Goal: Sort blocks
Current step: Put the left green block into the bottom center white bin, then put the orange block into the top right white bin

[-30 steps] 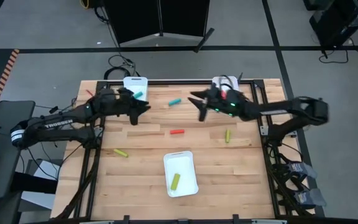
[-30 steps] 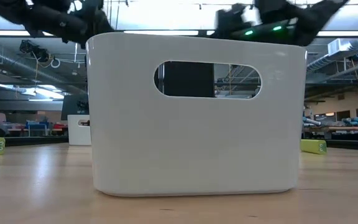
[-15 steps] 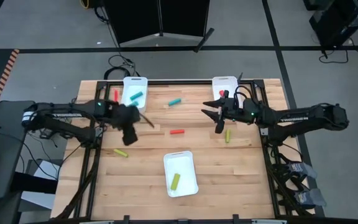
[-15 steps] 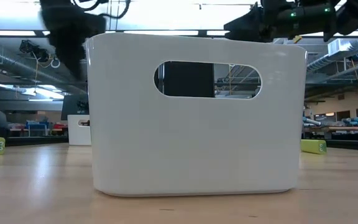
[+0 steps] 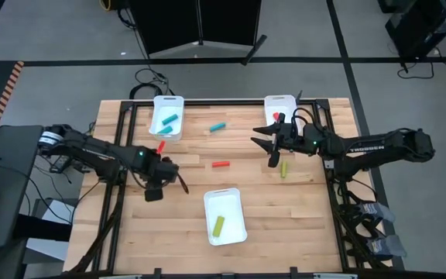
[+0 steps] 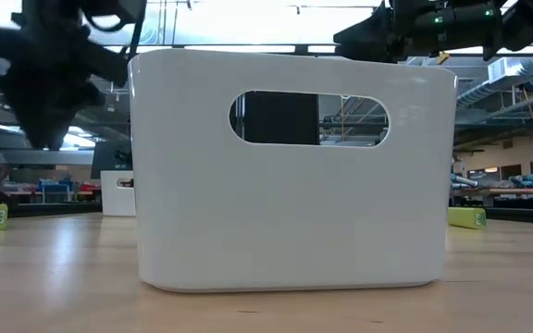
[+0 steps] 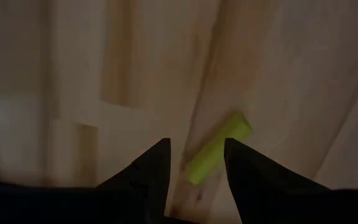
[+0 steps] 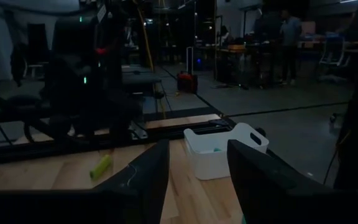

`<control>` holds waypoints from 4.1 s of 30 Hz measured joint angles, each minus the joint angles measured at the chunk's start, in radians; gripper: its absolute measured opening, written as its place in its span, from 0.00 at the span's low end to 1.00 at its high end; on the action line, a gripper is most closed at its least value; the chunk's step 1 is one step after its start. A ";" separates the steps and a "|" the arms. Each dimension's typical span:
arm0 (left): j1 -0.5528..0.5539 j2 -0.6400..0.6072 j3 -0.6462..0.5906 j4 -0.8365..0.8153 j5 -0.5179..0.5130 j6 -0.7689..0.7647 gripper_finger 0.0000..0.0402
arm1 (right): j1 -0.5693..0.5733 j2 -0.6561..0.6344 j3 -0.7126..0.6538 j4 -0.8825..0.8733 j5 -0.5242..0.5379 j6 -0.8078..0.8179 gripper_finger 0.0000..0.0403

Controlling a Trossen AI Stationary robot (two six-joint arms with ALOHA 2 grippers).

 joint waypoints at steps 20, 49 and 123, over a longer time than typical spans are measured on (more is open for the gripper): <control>-0.138 0.018 -0.222 0.196 0.081 -0.096 0.39 | 0.011 0.001 0.000 0.000 0.000 0.019 0.43; -0.155 0.110 -0.263 0.319 0.015 -0.120 0.16 | 0.011 0.001 0.000 0.017 0.008 0.022 0.43; -0.034 -0.340 -0.346 1.439 -0.352 0.192 0.71 | -0.027 0.937 0.725 -0.854 -0.240 -0.203 0.54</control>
